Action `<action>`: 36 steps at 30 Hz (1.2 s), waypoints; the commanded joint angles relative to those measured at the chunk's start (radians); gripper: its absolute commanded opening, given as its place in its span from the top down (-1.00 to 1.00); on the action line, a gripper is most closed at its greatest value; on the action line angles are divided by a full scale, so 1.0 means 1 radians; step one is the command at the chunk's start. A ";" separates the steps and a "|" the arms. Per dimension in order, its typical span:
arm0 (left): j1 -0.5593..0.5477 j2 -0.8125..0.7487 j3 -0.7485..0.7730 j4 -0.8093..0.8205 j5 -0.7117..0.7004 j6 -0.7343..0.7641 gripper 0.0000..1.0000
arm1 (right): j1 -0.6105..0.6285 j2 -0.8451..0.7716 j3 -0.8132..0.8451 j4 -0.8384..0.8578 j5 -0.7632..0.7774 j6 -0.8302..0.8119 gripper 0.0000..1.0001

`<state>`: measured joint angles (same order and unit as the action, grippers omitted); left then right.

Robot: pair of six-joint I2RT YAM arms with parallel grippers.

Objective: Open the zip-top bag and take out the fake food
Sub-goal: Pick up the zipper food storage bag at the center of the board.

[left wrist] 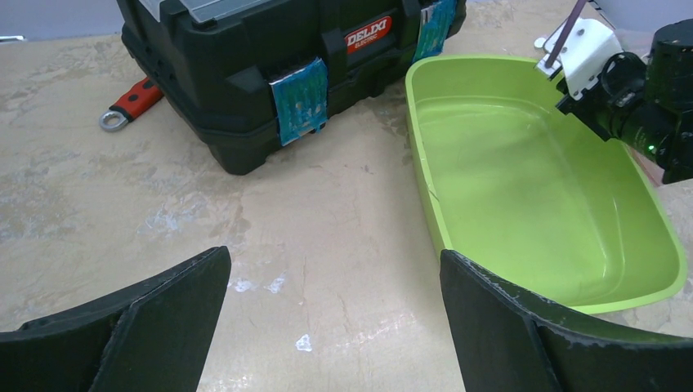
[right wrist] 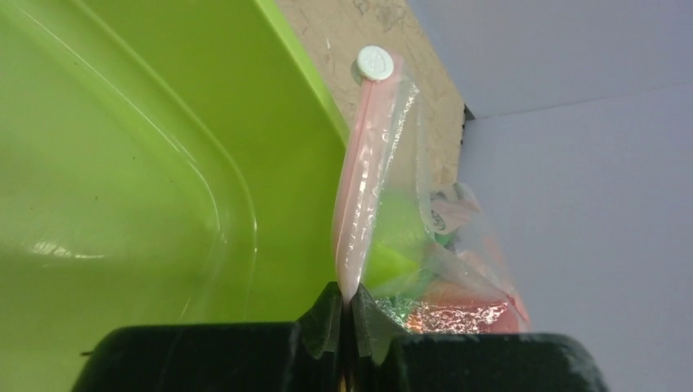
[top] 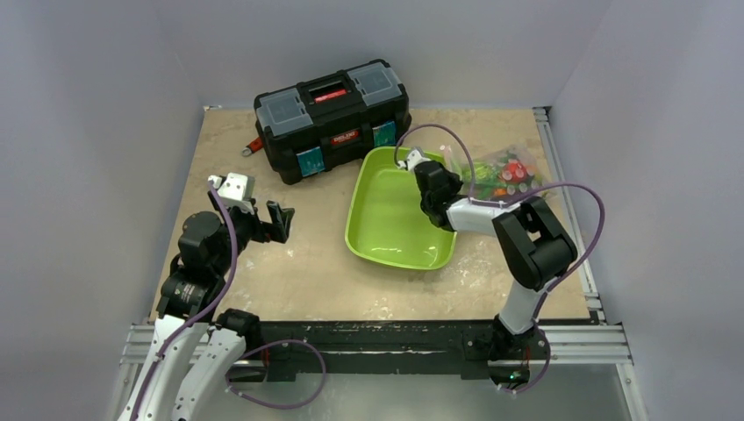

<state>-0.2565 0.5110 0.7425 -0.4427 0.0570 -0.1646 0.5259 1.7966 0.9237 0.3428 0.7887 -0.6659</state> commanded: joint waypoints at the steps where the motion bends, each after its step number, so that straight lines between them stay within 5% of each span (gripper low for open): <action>1: -0.003 -0.002 0.035 0.025 0.014 -0.004 -1.00 | -0.036 -0.132 0.031 -0.105 -0.081 0.109 1.00; 12: -0.003 0.018 0.035 0.027 0.037 -0.007 -1.00 | -0.212 -0.452 0.059 -0.389 -0.513 0.208 1.00; 20: -0.003 0.079 0.046 0.044 0.231 -0.030 -1.00 | -0.403 -0.601 0.091 -0.517 -0.770 0.253 1.00; 29: -0.003 0.153 0.061 0.048 0.342 -0.116 -1.00 | -0.456 -0.653 0.115 -0.604 -0.930 0.219 1.00; 36: -0.008 0.265 0.089 0.022 0.431 -0.322 -0.99 | -0.458 -0.655 0.107 -0.635 -1.046 0.193 1.00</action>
<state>-0.2565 0.7269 0.7818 -0.4339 0.4095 -0.3302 0.0711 1.1625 0.9894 -0.2962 -0.1532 -0.4534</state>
